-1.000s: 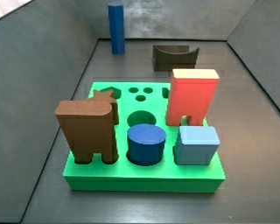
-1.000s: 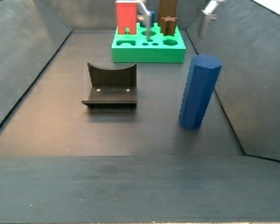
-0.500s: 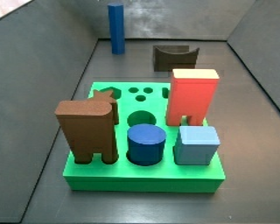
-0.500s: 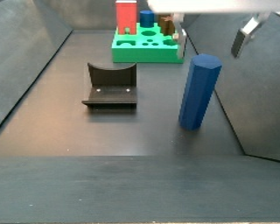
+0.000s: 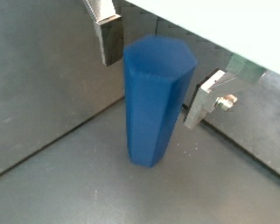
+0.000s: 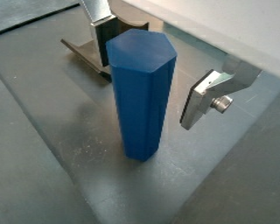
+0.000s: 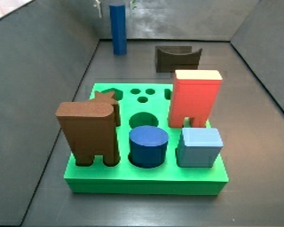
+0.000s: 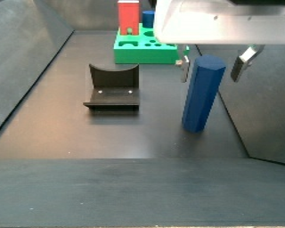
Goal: Pick up the hexagon object. Move up. Move to above the board. Insert the hexagon object.
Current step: Pick up the hexagon object.
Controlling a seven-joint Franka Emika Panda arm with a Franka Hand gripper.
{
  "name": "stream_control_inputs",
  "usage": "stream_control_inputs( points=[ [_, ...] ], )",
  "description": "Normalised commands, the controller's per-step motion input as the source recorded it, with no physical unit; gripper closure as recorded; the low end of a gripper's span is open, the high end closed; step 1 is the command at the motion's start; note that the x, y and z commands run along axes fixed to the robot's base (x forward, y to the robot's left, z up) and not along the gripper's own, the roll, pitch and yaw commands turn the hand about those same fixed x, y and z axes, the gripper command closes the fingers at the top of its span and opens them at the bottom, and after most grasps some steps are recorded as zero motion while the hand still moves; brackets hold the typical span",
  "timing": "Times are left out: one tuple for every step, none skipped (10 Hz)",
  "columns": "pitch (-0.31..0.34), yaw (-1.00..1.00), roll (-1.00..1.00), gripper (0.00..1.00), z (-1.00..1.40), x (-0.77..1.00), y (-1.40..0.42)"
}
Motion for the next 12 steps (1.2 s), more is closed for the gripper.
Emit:
stream_control_inputs(
  points=[
    [0.000,0.00,0.00,0.00,0.00,0.00,0.00],
    [0.000,0.00,0.00,1.00,0.00,0.00,0.00],
    [0.000,0.00,0.00,1.00,0.00,0.00,0.00],
    [0.000,0.00,0.00,1.00,0.00,0.00,0.00],
    [0.000,0.00,0.00,1.00,0.00,0.00,0.00],
    [0.000,0.00,0.00,1.00,0.00,0.00,0.00],
    [0.000,0.00,0.00,1.00,0.00,0.00,0.00],
    [0.000,0.00,0.00,1.00,0.00,0.00,0.00],
    [0.000,0.00,0.00,1.00,0.00,0.00,0.00],
    [0.000,0.00,0.00,1.00,0.00,0.00,0.00],
    [0.000,0.00,0.00,1.00,0.00,0.00,0.00],
    [0.000,0.00,0.00,1.00,0.00,0.00,0.00]
  ],
)
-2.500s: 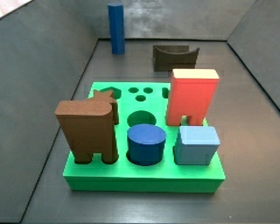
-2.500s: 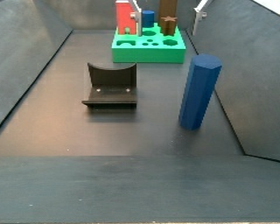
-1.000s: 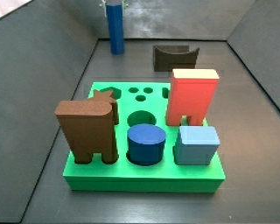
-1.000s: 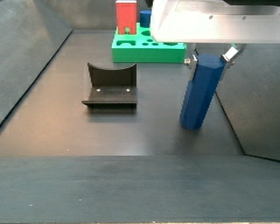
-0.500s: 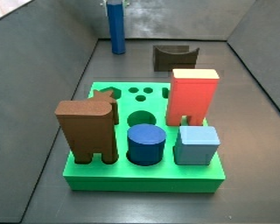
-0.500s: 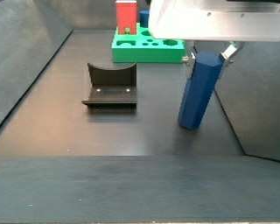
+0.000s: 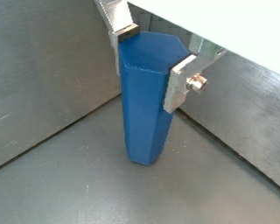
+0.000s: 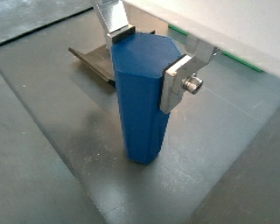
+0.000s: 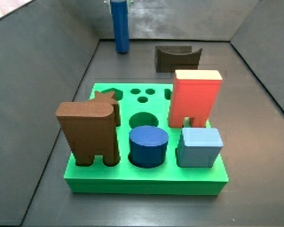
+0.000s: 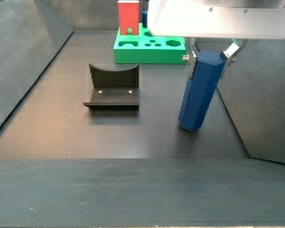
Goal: Pick up the hexagon object. Move up. Move to above the board. Insert the hexagon object.
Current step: Move up, then move to above the board.
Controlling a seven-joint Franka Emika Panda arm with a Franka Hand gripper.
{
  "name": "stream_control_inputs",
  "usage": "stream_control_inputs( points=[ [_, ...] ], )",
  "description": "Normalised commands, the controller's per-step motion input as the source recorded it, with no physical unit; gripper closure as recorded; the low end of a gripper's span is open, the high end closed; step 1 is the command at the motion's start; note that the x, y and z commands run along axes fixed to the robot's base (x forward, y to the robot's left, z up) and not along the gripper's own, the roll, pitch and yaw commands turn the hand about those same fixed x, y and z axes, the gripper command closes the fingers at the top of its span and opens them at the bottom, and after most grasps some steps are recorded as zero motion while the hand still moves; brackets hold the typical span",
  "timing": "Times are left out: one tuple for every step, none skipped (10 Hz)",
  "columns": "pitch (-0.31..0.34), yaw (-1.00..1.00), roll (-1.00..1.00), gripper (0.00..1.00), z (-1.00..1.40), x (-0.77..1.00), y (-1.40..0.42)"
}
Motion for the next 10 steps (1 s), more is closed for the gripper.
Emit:
stream_control_inputs(
  points=[
    [0.000,0.00,0.00,1.00,0.83,0.00,0.00],
    [-0.007,-0.03,0.01,1.00,0.84,0.05,0.04],
    [0.021,-0.03,0.01,1.00,0.77,0.03,0.04],
    [0.062,-0.03,0.02,1.00,0.60,0.02,0.03],
    [0.082,-0.02,0.03,1.00,0.46,0.01,0.03],
    [0.095,-0.01,0.04,1.00,0.26,0.01,0.02],
    [0.429,0.05,0.04,1.00,0.87,-0.01,0.26],
    [0.422,0.05,0.05,1.00,0.77,0.01,0.24],
    [0.366,0.05,0.04,1.00,0.65,0.02,0.16],
    [0.256,0.05,0.05,1.00,0.45,0.01,0.08]
  ],
)
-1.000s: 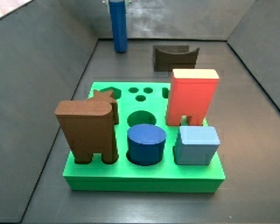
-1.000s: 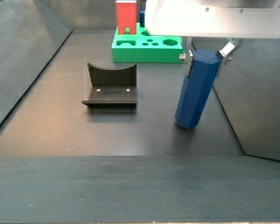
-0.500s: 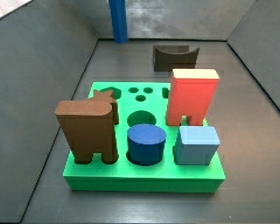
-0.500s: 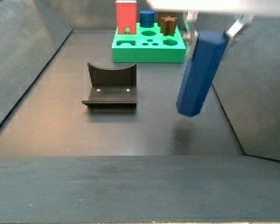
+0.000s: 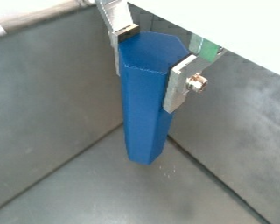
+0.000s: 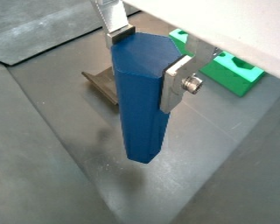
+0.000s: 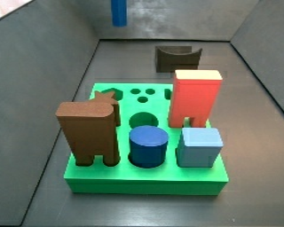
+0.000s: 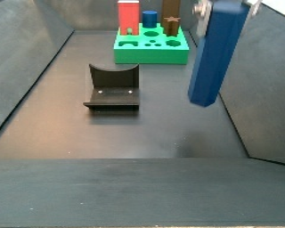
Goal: Pick up the hexagon object. Move up. Move to above the board. Insert the hexagon object.
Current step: Move to above the board.
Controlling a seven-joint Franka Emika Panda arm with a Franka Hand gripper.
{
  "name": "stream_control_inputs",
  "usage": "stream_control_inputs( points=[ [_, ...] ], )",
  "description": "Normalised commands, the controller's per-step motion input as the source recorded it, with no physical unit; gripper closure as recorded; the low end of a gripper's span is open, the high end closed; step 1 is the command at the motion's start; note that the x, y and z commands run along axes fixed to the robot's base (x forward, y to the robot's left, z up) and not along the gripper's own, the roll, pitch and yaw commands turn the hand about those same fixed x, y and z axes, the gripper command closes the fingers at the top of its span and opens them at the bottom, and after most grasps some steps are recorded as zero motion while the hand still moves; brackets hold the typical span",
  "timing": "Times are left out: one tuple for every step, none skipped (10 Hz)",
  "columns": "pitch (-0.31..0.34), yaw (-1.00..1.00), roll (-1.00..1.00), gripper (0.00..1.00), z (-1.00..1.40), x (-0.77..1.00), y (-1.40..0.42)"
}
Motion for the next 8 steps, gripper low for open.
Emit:
stream_control_inputs(
  points=[
    [0.177,0.04,0.06,1.00,0.29,-0.01,0.05],
    [0.164,-0.41,0.06,1.00,0.24,0.18,-1.00],
    [0.129,-0.40,0.06,1.00,0.22,0.18,-1.00],
    [0.094,-0.23,0.04,1.00,0.23,0.18,-1.00],
    [0.074,-0.16,0.01,1.00,0.23,0.18,-1.00],
    [0.059,-0.06,-0.02,1.00,0.23,0.18,-1.00],
    [0.056,-0.03,-0.02,1.00,0.24,0.18,-1.00],
    [0.057,-0.01,-0.02,1.00,0.24,0.18,-1.00]
  ],
)
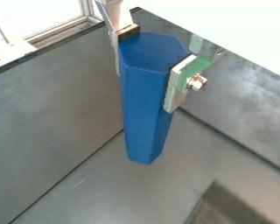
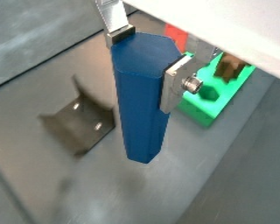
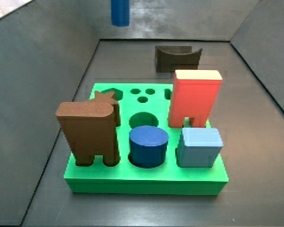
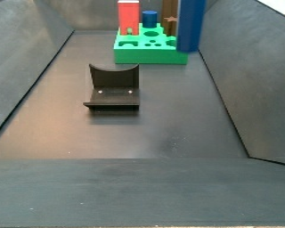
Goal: Pick up the hexagon object. Move up. Move to above the board. Insert the hexagon object.
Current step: Move to above the board.
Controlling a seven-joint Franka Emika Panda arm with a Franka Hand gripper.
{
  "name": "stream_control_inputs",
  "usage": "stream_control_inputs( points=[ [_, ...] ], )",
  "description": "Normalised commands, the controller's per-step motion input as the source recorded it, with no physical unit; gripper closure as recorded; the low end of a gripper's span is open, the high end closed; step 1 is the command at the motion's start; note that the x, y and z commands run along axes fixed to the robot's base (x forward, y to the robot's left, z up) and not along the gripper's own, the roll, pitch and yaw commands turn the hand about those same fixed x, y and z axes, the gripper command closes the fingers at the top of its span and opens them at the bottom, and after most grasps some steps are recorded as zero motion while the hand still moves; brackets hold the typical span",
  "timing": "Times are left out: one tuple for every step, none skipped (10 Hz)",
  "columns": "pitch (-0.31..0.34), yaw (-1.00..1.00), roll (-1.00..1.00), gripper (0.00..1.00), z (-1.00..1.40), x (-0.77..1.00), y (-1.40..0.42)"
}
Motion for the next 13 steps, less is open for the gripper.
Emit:
stream_control_inputs(
  points=[
    [0.057,0.00,-0.02,1.00,0.24,0.18,-1.00],
    [0.055,0.00,-0.01,1.00,0.25,0.19,-1.00],
    [0.059,0.01,-0.02,1.00,0.25,0.19,-1.00],
    [0.075,0.00,0.00,1.00,0.25,0.20,-1.00],
    [0.085,0.01,-0.01,1.00,0.25,0.21,-1.00],
    [0.111,0.00,0.00,1.00,0.25,0.22,-1.00],
    [0.122,0.01,-0.01,1.00,0.25,0.23,-1.00],
    [0.129,0.01,0.00,1.00,0.26,0.25,-1.00],
    [0.126,0.01,0.00,1.00,0.26,0.26,-1.00],
    [0.124,0.00,0.02,1.00,0.24,0.27,-0.89],
    [0.125,0.01,0.02,1.00,0.19,0.23,-0.69],
    [0.117,0.01,0.03,1.00,0.10,0.16,-0.36],
    [0.100,0.01,0.04,1.00,0.06,0.11,-0.19]
  ],
)
